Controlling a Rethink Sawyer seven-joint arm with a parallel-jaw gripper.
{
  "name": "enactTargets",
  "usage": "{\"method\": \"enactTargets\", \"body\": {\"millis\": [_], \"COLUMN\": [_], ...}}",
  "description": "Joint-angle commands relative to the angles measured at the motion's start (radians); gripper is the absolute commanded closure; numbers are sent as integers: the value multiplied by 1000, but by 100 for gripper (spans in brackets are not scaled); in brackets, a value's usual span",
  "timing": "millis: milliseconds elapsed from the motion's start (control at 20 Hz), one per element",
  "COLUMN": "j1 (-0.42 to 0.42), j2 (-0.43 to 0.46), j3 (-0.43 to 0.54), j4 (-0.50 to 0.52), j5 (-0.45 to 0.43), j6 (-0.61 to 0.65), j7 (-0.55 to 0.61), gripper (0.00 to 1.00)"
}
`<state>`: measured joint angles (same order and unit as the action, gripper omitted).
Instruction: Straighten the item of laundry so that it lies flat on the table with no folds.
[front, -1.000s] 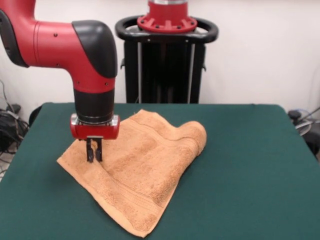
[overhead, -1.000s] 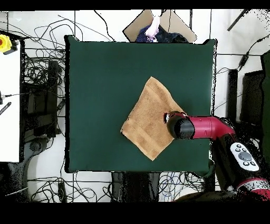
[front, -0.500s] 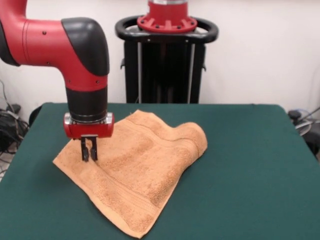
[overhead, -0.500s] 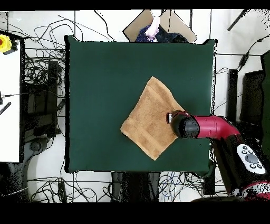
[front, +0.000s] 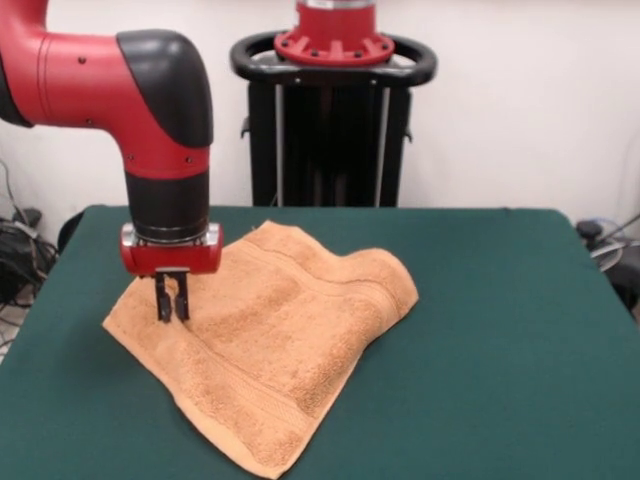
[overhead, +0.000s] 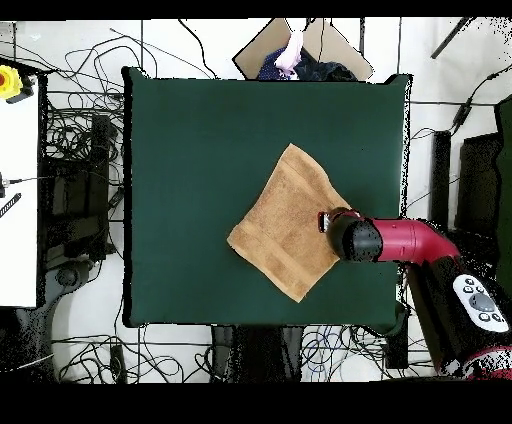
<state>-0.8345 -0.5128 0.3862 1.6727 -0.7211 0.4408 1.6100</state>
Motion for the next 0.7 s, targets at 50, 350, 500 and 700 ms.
{"method": "enactTargets", "body": {"millis": [50, 350, 500, 700], "j1": [-84, -131, -142, -145], "j2": [29, 40, 46, 54], "j3": [119, 149, 153, 153], "j4": [-119, -176, -191, -194], "j5": [-8, -11, -13, -17], "j6": [138, 217, 233, 228], "j7": [-270, -339, -356, -368], "gripper": [100, 100, 100, 100]}}
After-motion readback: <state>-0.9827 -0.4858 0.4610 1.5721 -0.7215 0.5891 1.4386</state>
